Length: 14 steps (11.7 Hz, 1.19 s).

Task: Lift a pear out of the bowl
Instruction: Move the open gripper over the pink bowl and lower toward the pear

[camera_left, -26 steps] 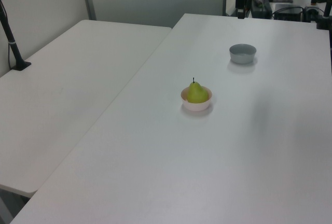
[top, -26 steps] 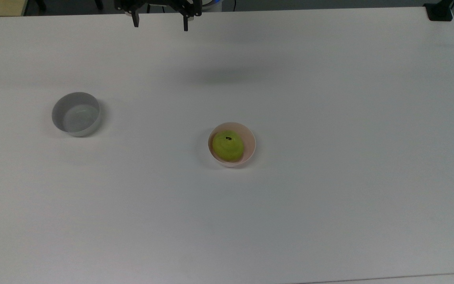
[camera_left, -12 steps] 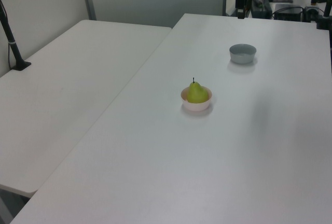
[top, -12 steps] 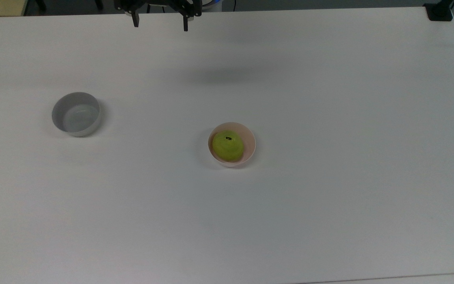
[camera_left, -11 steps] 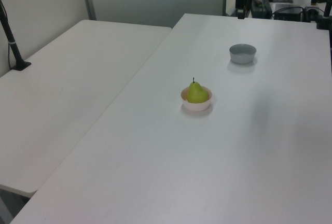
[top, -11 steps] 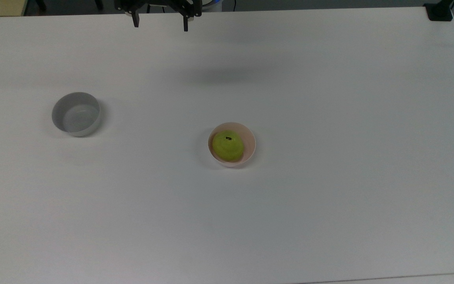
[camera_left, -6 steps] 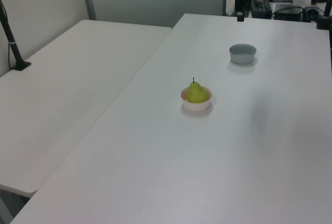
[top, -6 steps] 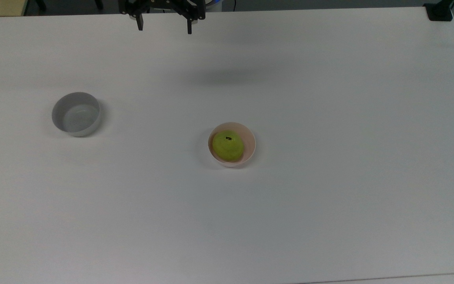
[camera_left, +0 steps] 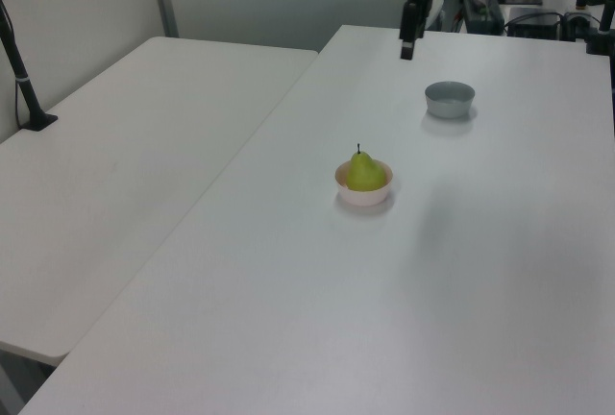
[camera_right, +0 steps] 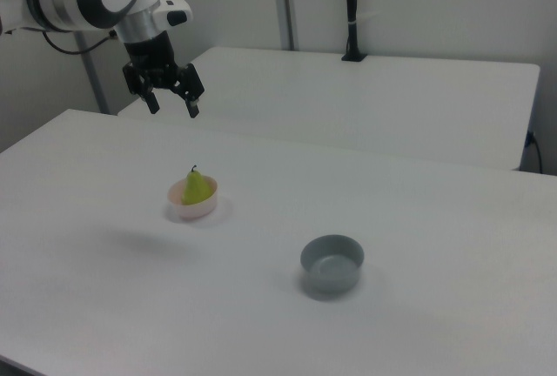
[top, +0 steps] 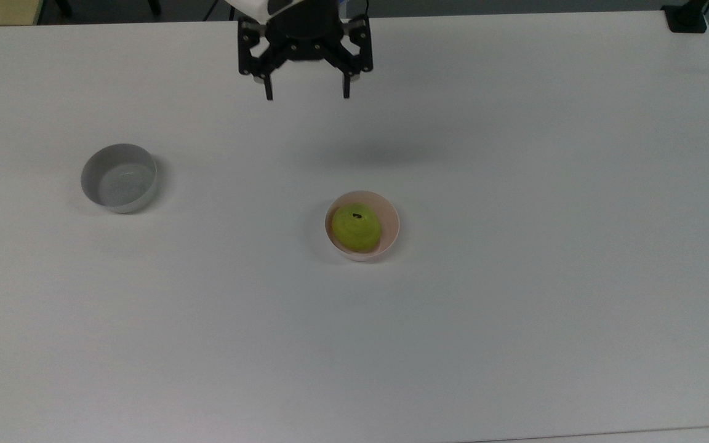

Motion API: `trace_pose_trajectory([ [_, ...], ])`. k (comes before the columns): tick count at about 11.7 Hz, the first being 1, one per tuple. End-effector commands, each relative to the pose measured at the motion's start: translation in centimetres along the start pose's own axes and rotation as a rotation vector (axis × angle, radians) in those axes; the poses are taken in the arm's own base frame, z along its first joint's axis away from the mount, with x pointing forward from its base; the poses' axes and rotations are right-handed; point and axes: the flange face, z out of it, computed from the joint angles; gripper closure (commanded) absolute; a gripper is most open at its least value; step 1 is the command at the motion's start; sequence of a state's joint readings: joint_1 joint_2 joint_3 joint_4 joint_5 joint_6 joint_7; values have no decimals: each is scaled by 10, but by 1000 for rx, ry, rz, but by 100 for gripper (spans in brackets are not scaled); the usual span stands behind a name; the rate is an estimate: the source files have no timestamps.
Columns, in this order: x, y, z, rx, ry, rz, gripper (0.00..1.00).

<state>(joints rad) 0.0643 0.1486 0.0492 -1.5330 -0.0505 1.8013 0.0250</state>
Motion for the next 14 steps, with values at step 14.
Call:
trace_pose_trajectory([
  [14,29,-67,172,17,9,-94,0],
])
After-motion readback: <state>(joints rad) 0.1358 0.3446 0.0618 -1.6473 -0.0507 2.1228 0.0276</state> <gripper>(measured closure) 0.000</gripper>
